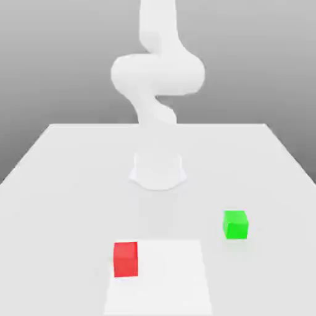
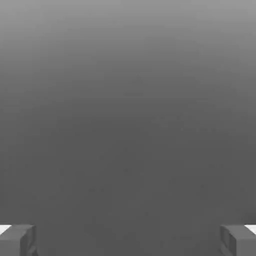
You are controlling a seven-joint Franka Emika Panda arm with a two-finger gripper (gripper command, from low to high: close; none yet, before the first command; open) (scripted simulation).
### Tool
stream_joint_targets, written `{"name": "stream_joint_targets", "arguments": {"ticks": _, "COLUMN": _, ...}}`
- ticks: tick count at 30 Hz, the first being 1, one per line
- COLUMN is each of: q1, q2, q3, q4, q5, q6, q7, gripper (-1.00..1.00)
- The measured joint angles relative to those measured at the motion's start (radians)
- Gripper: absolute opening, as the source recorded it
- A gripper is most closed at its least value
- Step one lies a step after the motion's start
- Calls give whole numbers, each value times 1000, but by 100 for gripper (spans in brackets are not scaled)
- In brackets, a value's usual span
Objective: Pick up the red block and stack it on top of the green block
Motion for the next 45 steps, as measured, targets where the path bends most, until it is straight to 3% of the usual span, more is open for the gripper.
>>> {"name": "stream_joint_targets", "arguments": {"ticks": 13, "q1": -58, "q2": 485, "q3": -58, "q4": -257, "q5": -78, "q6": 274, "q7": -92, "gripper": 0}}
{"name": "stream_joint_targets", "arguments": {"ticks": 20, "q1": -74, "q2": 736, "q3": -86, "q4": -385, "q5": 21, "q6": 426, "q7": -237, "gripper": 0}}
{"name": "stream_joint_targets", "arguments": {"ticks": 26, "q1": -99, "q2": 952, "q3": -47, "q4": -368, "q5": 84, "q6": 605, "q7": -289, "gripper": 0}}
{"name": "stream_joint_targets", "arguments": {"ticks": 27, "q1": -102, "q2": 973, "q3": -43, "q4": -366, "q5": 88, "q6": 622, "q7": -292, "gripper": -100}}
{"name": "stream_joint_targets", "arguments": {"ticks": 34, "q1": -104, "q2": 970, "q3": -41, "q4": -366, "q5": 85, "q6": 619, "q7": -289, "gripper": -100}}
{"name": "stream_joint_targets", "arguments": {"ticks": 40, "q1": -98, "q2": 777, "q3": -58, "q4": -395, "q5": 39, "q6": 455, "q7": -255, "gripper": -100}}
{"name": "stream_joint_targets", "arguments": {"ticks": 45, "q1": 54, "q2": 664, "q3": 20, "q4": -450, "q5": 53, "q6": 399, "q7": -251, "gripper": -100}}
